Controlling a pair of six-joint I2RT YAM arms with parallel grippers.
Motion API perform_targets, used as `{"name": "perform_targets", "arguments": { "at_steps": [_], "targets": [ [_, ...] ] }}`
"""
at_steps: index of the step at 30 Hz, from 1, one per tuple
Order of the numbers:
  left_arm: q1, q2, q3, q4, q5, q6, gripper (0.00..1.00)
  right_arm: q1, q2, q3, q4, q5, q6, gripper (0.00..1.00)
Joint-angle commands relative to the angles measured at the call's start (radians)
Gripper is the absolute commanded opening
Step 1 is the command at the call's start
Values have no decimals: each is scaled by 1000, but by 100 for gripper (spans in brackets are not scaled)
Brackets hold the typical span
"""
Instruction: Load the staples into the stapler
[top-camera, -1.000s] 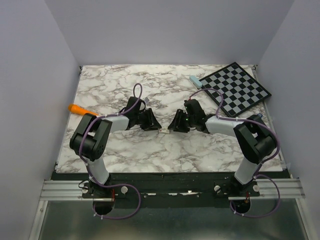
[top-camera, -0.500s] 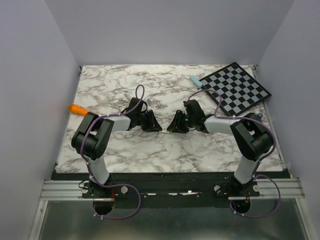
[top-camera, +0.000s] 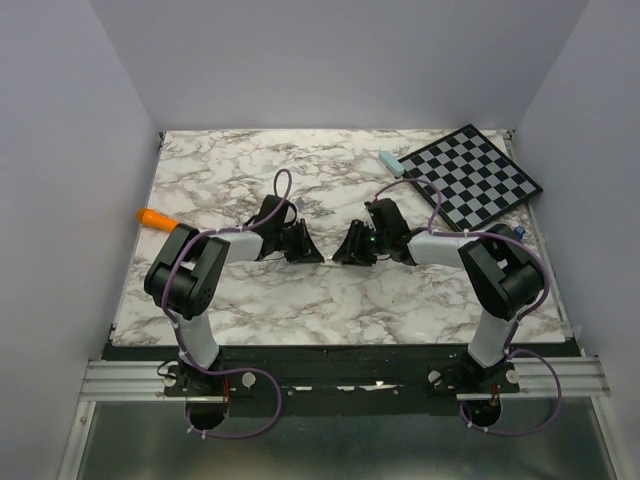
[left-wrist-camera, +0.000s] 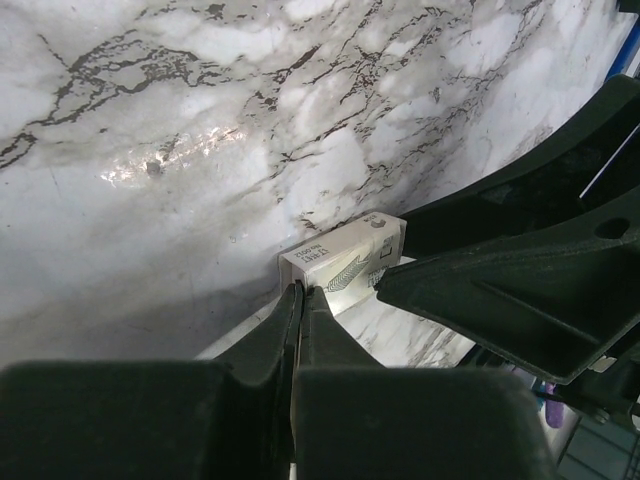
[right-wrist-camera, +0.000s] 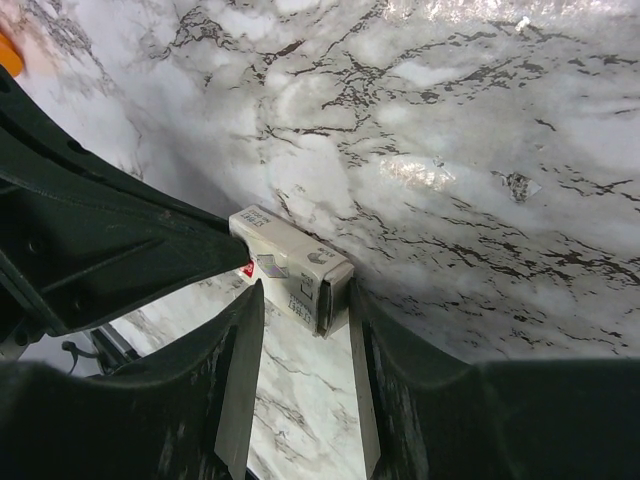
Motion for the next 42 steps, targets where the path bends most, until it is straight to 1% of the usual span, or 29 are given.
{"name": "perform_targets", "arguments": {
  "at_steps": [1, 9, 11, 13, 15, 17, 19, 20, 25, 29, 31, 34, 42],
  "targets": [
    [-16, 17, 8, 20, 29, -13, 0, 1, 22, -7, -47, 35, -30, 48],
    [-16, 5, 1, 20, 26, -19, 0, -5, -44, -16, -104, 98, -61, 47],
    [-16, 3, 1, 19, 25, -19, 0, -6, -59, -10, -104, 110, -73, 42],
    [-16, 0, 1, 17, 23, -19, 0, -5, -65, 0, -143, 121, -81, 38],
    [-16, -3, 1, 16, 23, -19, 0, -5, -67, 2, -152, 125, -90, 37],
    [-16, -6, 1, 13, 23, -18, 0, -5, -68, 3, -155, 130, -96, 31],
    [-16, -8, 3, 9, 18, -16, 0, -5, -68, 3, -161, 132, -98, 28],
    [-16, -9, 3, 6, 18, -16, 0, -5, -68, 3, -163, 132, -98, 25],
    [-17, -11, 4, 5, 18, -15, 0, -5, -61, 10, -164, 121, -100, 19],
    [-17, -12, 3, 2, 20, -15, 0, -5, -64, 11, -172, 116, -107, 9],
    [-17, -11, 4, 2, 23, -15, 0, -5, -67, 14, -179, 119, -110, 7],
    [-17, -15, 3, 2, 23, -15, 0, -5, -70, 23, -216, 147, -119, 1],
    [-17, -38, -5, -1, 25, -15, 0, -3, -88, 62, -305, 171, -161, 1]
  ]
}}
